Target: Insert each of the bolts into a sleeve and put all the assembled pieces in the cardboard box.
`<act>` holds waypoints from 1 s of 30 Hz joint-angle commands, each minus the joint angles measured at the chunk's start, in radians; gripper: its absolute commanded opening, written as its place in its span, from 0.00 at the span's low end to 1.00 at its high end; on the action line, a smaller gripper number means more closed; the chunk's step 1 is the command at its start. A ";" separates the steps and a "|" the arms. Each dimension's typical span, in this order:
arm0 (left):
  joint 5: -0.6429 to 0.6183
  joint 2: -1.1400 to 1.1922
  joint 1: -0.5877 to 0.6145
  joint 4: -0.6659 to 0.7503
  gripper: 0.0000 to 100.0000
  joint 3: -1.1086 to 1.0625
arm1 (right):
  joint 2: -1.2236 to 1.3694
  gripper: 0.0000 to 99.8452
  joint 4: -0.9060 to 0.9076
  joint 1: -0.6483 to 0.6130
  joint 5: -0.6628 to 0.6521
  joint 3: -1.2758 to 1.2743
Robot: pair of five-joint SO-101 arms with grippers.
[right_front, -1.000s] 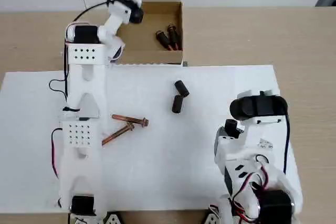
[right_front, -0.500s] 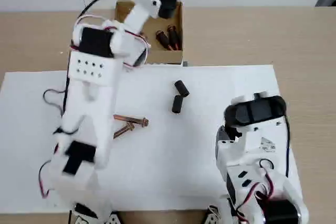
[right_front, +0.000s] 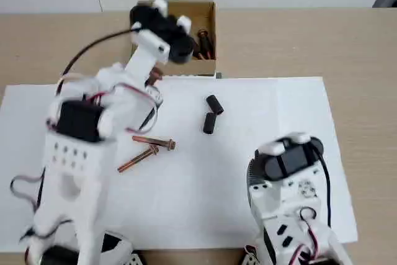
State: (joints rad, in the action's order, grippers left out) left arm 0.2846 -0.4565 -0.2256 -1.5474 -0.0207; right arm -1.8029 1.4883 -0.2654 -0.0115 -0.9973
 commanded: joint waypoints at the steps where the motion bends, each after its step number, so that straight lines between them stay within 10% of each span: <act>1: -0.006 -0.210 -0.006 0.138 0.00 -0.202 | -0.015 0.00 -0.010 -0.004 -0.003 -0.017; 11: -0.095 -0.666 0.002 0.531 0.00 -0.750 | -0.010 0.00 -0.240 -0.007 -0.002 -0.180; 30: -0.615 -0.991 -0.006 0.733 0.00 -1.144 | -0.008 0.00 -0.654 -0.282 -0.011 -0.486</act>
State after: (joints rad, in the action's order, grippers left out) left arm -0.2800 -1.3725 -0.2256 -0.8493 -1.1377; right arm -1.8044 0.8899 -0.5125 -0.0115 -1.4822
